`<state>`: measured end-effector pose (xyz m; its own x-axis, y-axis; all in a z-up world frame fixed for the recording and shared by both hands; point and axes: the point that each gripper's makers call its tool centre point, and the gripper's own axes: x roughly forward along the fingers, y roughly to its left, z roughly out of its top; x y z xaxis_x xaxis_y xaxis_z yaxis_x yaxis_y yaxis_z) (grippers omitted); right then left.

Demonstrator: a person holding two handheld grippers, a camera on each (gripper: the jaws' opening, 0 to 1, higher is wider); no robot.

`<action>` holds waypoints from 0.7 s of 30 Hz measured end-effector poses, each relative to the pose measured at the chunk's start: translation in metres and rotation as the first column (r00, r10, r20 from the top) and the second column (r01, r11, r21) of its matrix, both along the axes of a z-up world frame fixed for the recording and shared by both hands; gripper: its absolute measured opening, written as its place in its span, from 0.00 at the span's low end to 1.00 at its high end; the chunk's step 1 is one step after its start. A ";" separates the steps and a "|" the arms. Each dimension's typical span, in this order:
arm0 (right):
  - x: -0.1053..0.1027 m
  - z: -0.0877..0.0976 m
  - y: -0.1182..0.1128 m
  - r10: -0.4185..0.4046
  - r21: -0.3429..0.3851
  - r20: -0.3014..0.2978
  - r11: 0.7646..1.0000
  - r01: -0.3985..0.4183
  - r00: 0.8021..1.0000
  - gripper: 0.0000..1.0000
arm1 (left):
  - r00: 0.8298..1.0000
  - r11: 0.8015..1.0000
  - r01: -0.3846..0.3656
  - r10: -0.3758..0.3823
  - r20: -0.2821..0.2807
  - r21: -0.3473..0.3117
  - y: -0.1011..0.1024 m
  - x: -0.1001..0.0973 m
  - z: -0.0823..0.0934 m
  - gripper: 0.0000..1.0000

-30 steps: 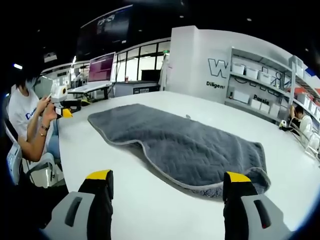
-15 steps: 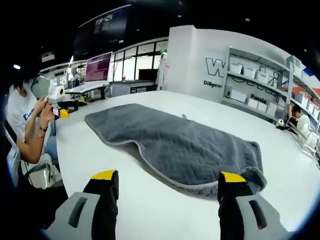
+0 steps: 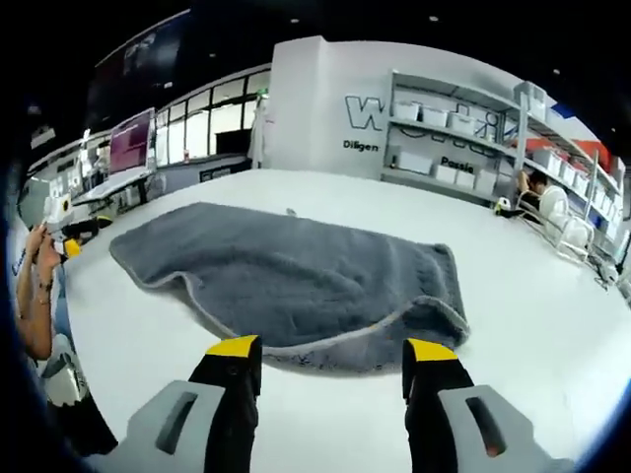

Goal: Open the folded towel by lifting each exposed corner and separating the folded layers until the towel lies flat within the target outline without major curled edges

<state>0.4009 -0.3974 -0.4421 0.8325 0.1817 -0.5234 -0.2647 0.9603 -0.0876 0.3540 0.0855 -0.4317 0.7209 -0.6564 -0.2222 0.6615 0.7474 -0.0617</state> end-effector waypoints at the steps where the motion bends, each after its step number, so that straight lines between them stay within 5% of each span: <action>1: 0.012 -0.003 -0.009 -0.032 -0.032 -0.014 0.999 0.032 0.999 0.56 | 1.000 1.000 0.000 0.000 0.000 -0.001 -0.001 0.000 0.001 0.99; 5: 0.051 -0.014 -0.039 -0.037 -0.234 -0.059 0.972 0.022 0.998 0.51 | 1.000 1.000 0.006 -0.006 0.005 0.003 -0.005 -0.002 0.002 0.99; 8: 0.067 -0.019 -0.042 0.004 -0.212 -0.087 0.977 -0.022 0.996 0.50 | 1.000 1.000 0.007 -0.007 0.007 0.007 -0.005 -0.002 0.002 0.99; 15: 0.061 -0.040 -0.051 0.069 -0.193 -0.262 0.974 -0.122 0.963 0.40 | 1.000 1.000 0.002 -0.002 -0.001 0.010 -0.004 0.001 -0.002 0.99; 21: 0.061 -0.054 -0.058 0.110 -0.211 -0.277 0.962 -0.172 0.955 0.07 | 1.000 1.000 0.004 -0.004 -0.010 0.009 -0.003 0.002 -0.006 0.99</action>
